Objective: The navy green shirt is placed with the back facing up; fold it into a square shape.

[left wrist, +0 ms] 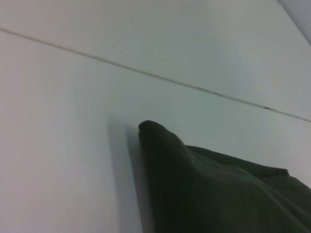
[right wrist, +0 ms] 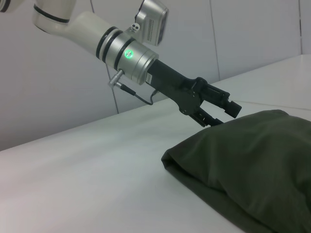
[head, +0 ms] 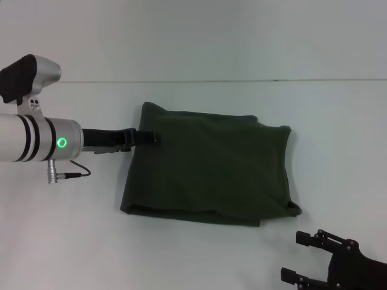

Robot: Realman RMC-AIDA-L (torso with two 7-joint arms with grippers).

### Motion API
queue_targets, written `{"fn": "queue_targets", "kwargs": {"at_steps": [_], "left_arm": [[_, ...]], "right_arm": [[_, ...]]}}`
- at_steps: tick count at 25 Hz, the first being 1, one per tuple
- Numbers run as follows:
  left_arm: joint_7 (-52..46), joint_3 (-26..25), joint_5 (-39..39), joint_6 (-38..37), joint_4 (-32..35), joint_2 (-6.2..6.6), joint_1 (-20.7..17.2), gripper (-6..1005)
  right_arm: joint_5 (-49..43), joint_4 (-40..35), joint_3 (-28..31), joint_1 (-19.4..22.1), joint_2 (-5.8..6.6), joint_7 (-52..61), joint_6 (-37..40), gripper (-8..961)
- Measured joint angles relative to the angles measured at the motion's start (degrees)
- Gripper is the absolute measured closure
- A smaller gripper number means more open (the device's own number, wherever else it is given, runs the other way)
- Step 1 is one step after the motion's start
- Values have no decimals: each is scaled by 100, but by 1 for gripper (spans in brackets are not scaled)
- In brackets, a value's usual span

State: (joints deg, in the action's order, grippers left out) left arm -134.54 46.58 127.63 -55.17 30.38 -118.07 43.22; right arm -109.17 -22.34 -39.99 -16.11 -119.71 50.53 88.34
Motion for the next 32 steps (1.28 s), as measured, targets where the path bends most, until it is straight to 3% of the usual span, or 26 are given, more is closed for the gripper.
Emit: {"fn": "queue_targets", "kwargs": {"at_steps": [20, 26, 32], "left_arm": [[21, 48, 3, -131, -52, -102, -3, 192], [40, 56, 9, -135, -42, -79, -34, 408], [39, 47, -9, -135, -50, -75, -58, 554]], "right_arm": [[-9, -10, -9, 10, 9, 10, 95, 96], [-8, -1, -8, 21, 9, 8, 129, 96], [-8, -8, -8, 21, 9, 17, 133, 97]]}}
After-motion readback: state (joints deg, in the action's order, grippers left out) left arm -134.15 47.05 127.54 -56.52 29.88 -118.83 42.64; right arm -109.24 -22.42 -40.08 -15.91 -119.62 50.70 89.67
